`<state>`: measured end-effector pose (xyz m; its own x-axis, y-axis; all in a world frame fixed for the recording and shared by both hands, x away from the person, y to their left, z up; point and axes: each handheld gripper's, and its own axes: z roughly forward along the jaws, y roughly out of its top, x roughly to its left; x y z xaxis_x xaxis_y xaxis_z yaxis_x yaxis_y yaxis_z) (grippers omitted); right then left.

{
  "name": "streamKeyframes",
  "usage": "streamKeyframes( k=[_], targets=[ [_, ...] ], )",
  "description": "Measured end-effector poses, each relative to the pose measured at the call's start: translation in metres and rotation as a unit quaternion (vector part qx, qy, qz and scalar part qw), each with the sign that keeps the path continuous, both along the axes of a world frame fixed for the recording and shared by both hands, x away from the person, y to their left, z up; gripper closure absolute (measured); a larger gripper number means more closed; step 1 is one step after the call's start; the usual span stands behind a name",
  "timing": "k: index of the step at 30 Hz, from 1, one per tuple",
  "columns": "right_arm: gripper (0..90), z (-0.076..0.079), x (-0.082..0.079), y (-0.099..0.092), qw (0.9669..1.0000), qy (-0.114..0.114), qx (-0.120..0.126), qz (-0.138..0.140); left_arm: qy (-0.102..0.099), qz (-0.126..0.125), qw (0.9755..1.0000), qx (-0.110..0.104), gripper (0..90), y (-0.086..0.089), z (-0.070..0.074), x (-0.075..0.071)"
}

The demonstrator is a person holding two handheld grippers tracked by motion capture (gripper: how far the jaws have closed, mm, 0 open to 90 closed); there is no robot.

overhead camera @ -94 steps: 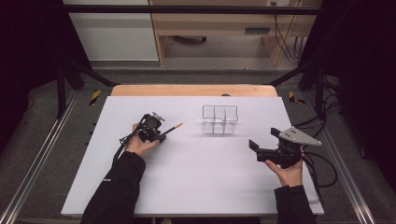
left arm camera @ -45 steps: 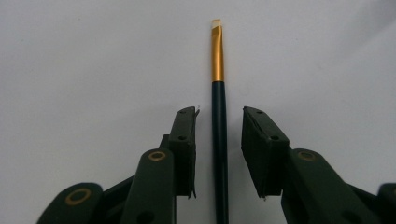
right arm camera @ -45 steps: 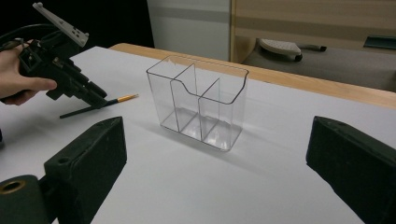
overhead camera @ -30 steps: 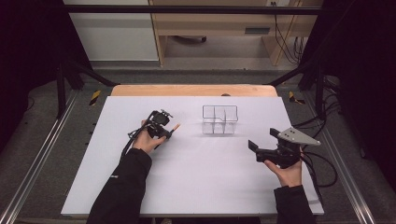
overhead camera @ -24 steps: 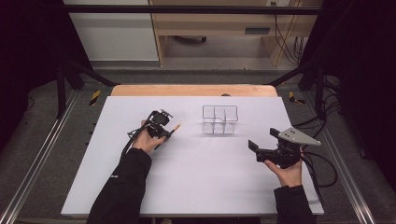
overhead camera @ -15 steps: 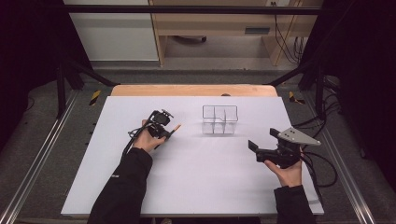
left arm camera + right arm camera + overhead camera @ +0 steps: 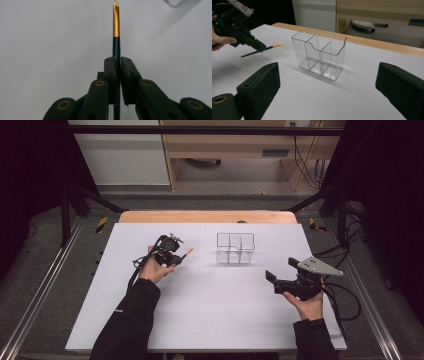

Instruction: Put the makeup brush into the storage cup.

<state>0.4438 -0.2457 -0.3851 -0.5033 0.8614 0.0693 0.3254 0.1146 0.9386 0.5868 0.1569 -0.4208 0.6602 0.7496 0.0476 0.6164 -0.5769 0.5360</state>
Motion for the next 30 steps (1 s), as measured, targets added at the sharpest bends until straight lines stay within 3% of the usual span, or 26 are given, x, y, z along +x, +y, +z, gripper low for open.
streamKeyframes(
  k=[2, 7, 12, 14, 16, 17, 18, 19, 20, 21, 26, 27, 28, 30],
  targets=[
    [6.0, 0.0, 0.0, 0.0, 1.0, 0.0, 0.0, 0.0, -0.016, 0.0, 0.9997, -0.02, 82.9, 0.002, 0.009, -0.008],
    [5.9, 0.0, -0.001, 0.0, 1.0, 0.001, 0.003, 0.001, -0.033, -0.001, 0.999, -0.029, 82.9, 0.003, 0.017, -0.02],
    [5.8, 0.0, 0.0, 0.001, 1.0, 0.004, 0.004, 0.0, -0.06, 0.005, 0.9969, -0.05, 82.9, 0.006, 0.026, -0.035],
    [5.9, 0.0, 0.0, 0.001, 1.0, 0.005, 0.007, 0.002, -0.079, 0.009, 0.995, -0.061, 82.9, 0.008, 0.028, -0.046],
    [6.0, 0.0, 0.0, 0.001, 1.0, 0.005, 0.007, 0.002, -0.082, 0.011, 0.9942, -0.068, 82.9, 0.009, 0.028, -0.05],
    [6.0, 0.0, 0.0, 0.003, 0.9999, 0.006, 0.011, 0.004, -0.094, 0.014, 0.9924, -0.078, 82.9, 0.01, 0.029, -0.057],
    [6.0, 0.0, 0.0, 0.003, 0.9999, 0.006, 0.011, 0.004, -0.094, 0.014, 0.9924, -0.078, 82.9, 0.01, 0.029, -0.057],
    [6.0, 0.0, 0.0, 0.004, 0.9999, 0.006, 0.011, 0.005, -0.107, 0.015, 0.9904, -0.087, 82.9, 0.01, 0.029, -0.065],
    [5.8, 0.0, 0.0, 0.004, 0.9999, 0.007, 0.009, 0.006, -0.107, 0.015, 0.9904, -0.087, 82.9, 0.01, 0.029, -0.065],
    [5.7, 0.001, 0.0, 0.005, 0.9999, 0.007, 0.007, 0.005, -0.117, 0.018, 0.988, -0.098, 82.9, 0.009, 0.03, -0.073],
    [5.6, 0.004, -0.003, 0.009, 0.9999, 0.001, 0.012, 0.011, -0.14, 0.028, 0.9817, -0.126, 82.9, 0.009, 0.032, -0.09],
    [5.6, 0.004, -0.003, 0.009, 0.9999, 0.001, 0.012, 0.011, -0.14, 0.028, 0.9817, -0.126, 82.9, 0.009, 0.032, -0.09],
    [5.5, 0.006, -0.004, 0.011, 0.9998, 0.0, 0.015, 0.014, -0.148, 0.031, 0.9788, -0.138, 82.9, 0.008, 0.034, -0.097],
    [5.6, 0.007, -0.005, 0.013, 0.9997, -0.001, 0.018, 0.016, -0.153, 0.032, 0.9751, -0.158, 82.9, 0.008, 0.034, -0.103]
  ],
)
